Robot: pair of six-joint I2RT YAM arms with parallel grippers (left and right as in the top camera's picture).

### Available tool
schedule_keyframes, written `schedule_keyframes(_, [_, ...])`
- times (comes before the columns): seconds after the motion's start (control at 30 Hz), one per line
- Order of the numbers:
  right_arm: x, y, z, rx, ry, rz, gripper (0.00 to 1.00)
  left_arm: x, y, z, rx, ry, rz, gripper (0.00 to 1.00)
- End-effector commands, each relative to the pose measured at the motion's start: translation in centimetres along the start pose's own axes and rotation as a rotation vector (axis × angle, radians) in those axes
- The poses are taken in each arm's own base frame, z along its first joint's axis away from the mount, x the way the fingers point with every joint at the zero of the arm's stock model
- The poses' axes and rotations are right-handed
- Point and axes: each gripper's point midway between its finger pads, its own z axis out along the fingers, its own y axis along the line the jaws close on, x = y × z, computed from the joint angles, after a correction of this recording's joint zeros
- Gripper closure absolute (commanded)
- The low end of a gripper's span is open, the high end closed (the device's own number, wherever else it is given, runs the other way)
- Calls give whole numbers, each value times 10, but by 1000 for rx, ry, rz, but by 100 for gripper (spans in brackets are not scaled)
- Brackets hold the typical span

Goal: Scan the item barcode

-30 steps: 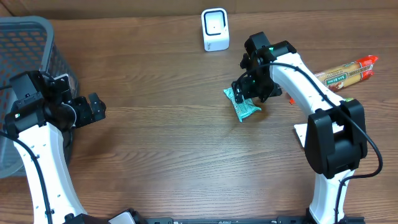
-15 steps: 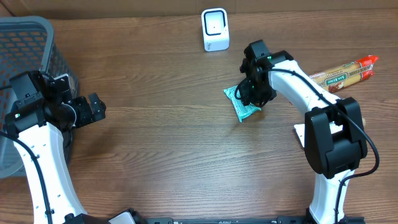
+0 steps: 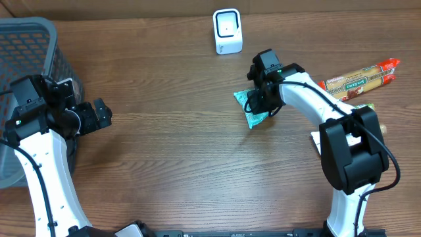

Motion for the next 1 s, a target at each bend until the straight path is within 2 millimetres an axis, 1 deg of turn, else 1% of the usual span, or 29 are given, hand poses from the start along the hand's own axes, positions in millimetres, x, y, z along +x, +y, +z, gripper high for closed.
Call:
schedule_keyframes(0.0, [27,19,18,-7,84,-47,93,-3,0,-1,-5,-4,-17,1])
schedule_keyframes(0.03, [28,22,18,-8,88,-55,91,-3,0,-1,-5,-4,-17,1])
schedule_keyframes(0.07, [30,28,18,-9,96,-71,85,-3,0,-1,-5,-4,-17,0])
schedule_keyframes(0.13, [31,35,15,-12,100,-84,80,-3,0,-1,-5,-4,-17,0])
schedule_keyframes(0.17, [30,39,13,-22,103,-89,75,-3,0,-1,-5,-4,-17,1])
schedule_keyframes(0.3, [22,57,-3,-99,107,-91,57,-3,0,-1,-5,-4,-17,0])
schedule_keyframes(0.37, [18,61,-11,-111,105,-90,54,-3,0,-1,-5,-4,-17,0])
schedule_keyframes(0.43, [9,64,-27,-112,96,-92,53,-3,0,-1,-5,-4,-17,0])
schedule_keyframes(0.5, [5,62,-36,-112,86,-87,52,-3,0,-1,-5,-4,-17,0])
schedule_keyframes(0.6, [3,56,-42,-110,86,-67,47,-3,0,-1,-5,-4,-17,0])
schedule_keyframes(0.67, [8,53,-42,-125,109,-42,46,-3,0,-1,-5,-4,-17,1])
schedule_keyframes(0.77, [21,46,-40,-129,158,-15,44,-3,0,-1,-5,-4,-17,1])
schedule_keyframes(0.8, [25,43,-39,-127,173,-7,42,-3,0,-1,-5,-4,-17,0])
schedule_keyframes(0.83, [29,39,-37,-125,189,2,38,-3,0,-1,-5,-4,-17,0])
schedule_keyframes(0.97, [32,40,-36,-152,196,-43,30,-3,0,-1,-5,-4,-17,0])
